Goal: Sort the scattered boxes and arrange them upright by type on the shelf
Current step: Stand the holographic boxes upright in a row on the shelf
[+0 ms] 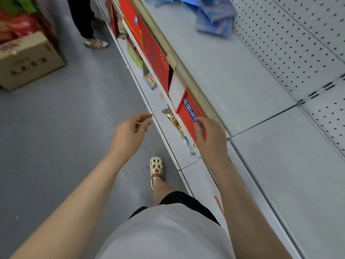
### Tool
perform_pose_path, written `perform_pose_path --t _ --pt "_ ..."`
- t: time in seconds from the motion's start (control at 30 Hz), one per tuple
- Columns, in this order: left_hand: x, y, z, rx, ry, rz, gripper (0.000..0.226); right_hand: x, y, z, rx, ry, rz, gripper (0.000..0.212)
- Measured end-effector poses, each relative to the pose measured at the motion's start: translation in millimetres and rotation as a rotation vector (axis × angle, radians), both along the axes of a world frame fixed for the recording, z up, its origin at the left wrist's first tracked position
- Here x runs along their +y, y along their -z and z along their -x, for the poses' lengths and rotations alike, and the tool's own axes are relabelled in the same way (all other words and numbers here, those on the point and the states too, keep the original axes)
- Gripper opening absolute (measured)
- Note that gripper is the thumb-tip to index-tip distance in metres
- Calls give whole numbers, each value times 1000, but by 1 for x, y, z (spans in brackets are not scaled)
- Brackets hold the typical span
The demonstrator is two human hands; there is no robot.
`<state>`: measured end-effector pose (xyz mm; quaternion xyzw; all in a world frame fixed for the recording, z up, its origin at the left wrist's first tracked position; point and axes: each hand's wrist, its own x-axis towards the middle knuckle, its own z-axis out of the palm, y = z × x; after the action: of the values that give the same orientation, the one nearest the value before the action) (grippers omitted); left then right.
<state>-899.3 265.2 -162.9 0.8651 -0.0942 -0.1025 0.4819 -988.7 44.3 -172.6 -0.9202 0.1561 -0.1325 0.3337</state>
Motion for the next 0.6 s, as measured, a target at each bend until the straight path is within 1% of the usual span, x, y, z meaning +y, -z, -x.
perform_pose_path --t 0.2,0.33,0.43,0.6 --pt "5 -5 -135 -14 -35 -75 19 -6 -8 -137 -17 -35 -31 24" --pt "4 -15 -225 -56 -41 -120 20 -14 -20 -229 -39 -36 -2 21" --pt "-1 -20 -290 -97 -1 -145 22 -21 -29 -292 -75 -10 14 21" --pt "-20 -22 -413 -174 119 -176 23 -38 -42 -392 -153 115 23 22"
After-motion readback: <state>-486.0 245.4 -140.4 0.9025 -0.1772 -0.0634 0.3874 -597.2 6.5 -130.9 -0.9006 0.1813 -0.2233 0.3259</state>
